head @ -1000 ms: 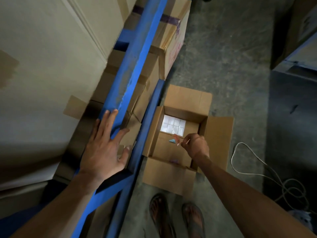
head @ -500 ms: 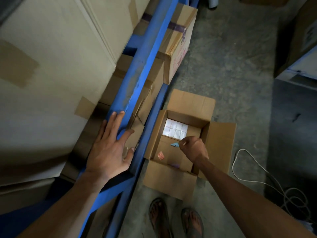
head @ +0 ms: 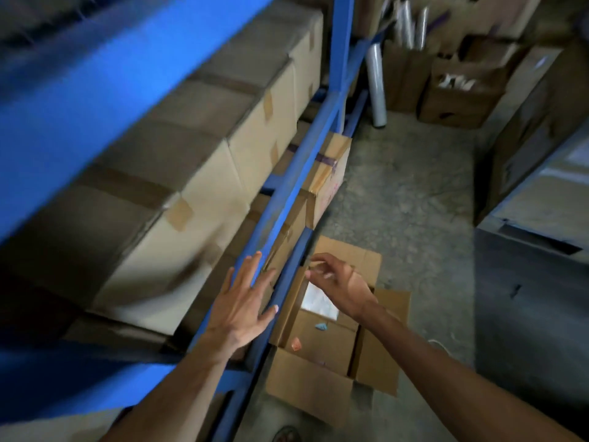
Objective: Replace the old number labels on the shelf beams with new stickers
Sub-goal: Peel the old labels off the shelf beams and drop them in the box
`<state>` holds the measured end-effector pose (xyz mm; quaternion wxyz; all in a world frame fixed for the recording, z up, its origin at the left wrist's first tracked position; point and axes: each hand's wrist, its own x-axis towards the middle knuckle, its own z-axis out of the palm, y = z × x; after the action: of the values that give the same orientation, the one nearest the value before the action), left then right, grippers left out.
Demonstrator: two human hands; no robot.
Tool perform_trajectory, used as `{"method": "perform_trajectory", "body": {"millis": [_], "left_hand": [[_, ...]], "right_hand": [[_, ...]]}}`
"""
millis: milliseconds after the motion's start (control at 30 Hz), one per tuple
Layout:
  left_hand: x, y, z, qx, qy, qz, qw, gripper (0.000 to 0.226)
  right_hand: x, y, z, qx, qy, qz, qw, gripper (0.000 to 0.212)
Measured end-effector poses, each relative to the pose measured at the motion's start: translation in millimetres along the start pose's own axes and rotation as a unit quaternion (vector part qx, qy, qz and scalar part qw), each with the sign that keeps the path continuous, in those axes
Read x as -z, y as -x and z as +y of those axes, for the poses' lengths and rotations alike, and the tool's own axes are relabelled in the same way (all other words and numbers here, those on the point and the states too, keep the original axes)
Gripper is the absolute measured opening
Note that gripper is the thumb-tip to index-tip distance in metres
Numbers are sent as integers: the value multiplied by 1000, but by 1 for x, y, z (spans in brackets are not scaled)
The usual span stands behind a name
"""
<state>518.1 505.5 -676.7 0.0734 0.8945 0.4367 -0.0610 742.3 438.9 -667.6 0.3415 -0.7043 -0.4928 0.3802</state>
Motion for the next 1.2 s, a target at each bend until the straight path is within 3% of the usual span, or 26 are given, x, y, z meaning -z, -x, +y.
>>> {"method": "perform_trajectory", "body": {"millis": [367,600,867,1200], "left_hand": [[223,36,48,5,15,176,984,57],[349,76,63,8,22,326,945,51],[469,146,64,36,-26,493,869,50],[570,228,48,97,-170,645,739,50]], "right_hand": [[109,35,-193,188,-14,61,980,47],[151,64,-306,298,-28,84,951,51],[177,108,-426,433,-54,79,896,64],[179,137,-560,541,-155,43,826,48]]}}
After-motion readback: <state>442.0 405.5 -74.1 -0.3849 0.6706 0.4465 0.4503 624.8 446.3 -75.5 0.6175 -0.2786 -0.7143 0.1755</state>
